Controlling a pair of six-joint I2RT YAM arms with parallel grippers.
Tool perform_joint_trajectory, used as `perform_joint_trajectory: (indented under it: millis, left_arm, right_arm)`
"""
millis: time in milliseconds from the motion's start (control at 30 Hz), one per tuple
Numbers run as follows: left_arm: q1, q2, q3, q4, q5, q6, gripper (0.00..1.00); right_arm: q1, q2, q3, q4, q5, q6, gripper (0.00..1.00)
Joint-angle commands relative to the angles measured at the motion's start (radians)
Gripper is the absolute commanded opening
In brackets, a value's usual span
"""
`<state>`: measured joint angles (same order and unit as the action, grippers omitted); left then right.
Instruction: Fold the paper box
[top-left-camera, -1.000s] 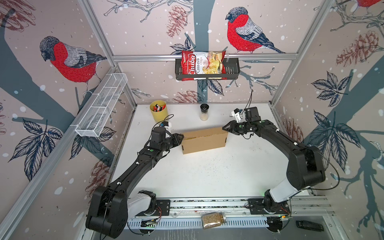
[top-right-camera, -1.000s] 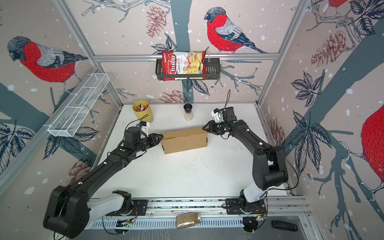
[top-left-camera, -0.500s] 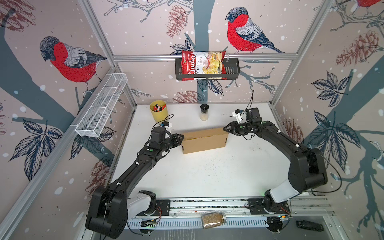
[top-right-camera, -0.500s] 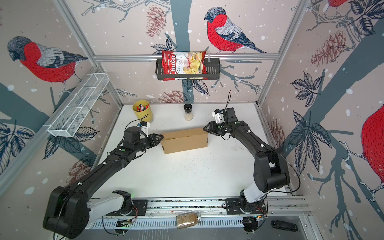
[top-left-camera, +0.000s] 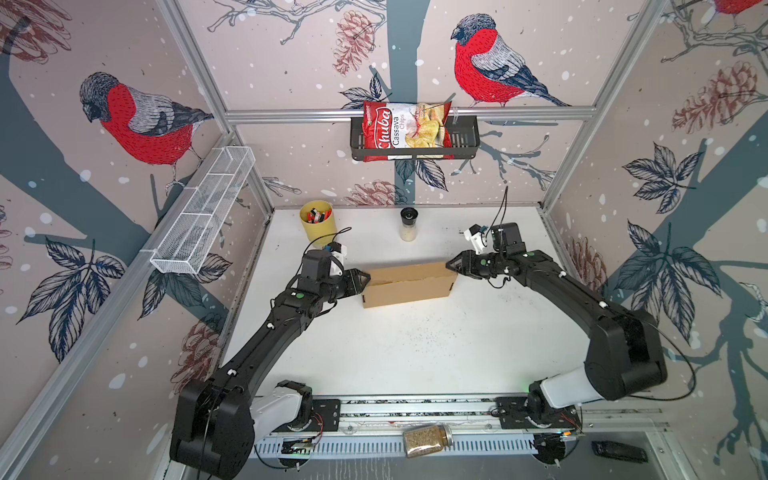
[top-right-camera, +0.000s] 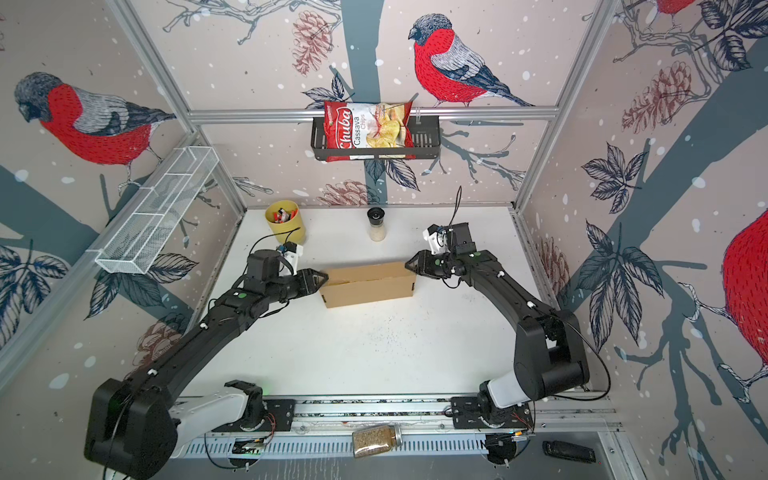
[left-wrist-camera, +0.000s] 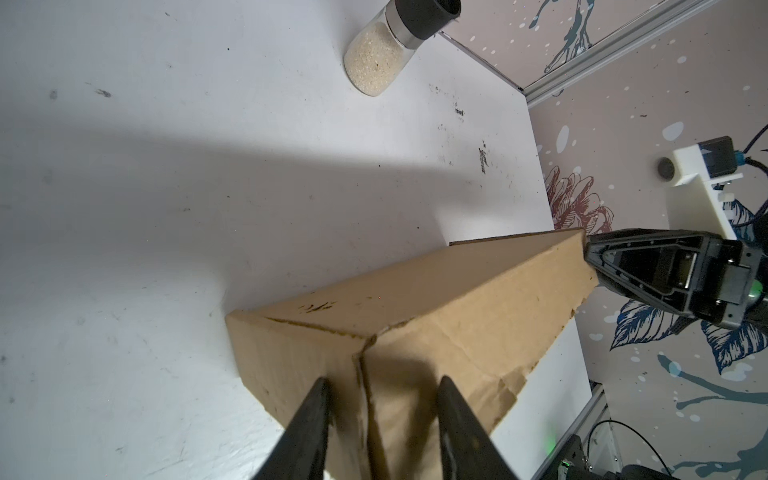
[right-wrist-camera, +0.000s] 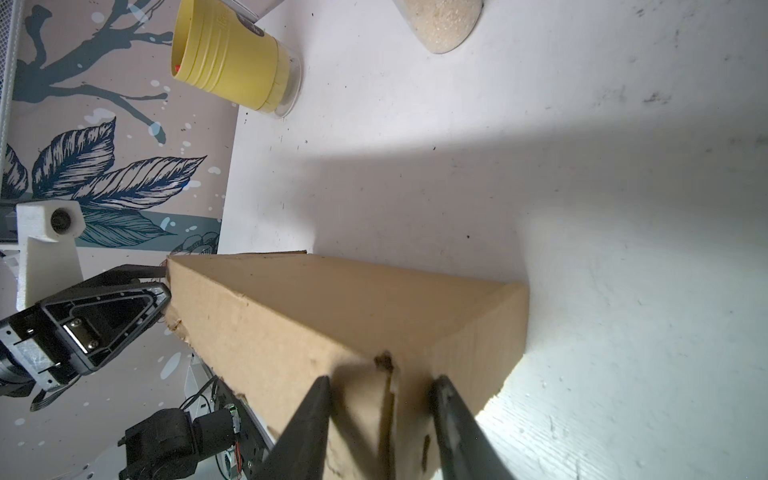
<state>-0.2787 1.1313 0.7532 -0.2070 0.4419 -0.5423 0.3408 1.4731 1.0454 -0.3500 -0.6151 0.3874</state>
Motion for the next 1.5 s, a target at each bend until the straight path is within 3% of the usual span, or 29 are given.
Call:
perform_joint_trajectory:
  millis: [0, 300, 1467]
  left_arm:
    - [-0.007, -0.018, 0.005, -0.049, 0.054, 0.036, 0.42]
    - [-0.01, -0.087, -0.019, -0.086, 0.012, 0.049, 0.52]
    - [-0.01, -0.05, -0.112, 0.015, 0.037, 0.025, 0.55]
  right_arm:
    - [0.026, -0.034, -0.036, -0.072, 0.01, -0.022, 0.43]
    - [0.065, -0.089, -0.12, -0.05, 0.028, -0.004, 0.46]
    - [0.086, -0.011, -0.093, 0.003, 0.011, 0.023, 0.48]
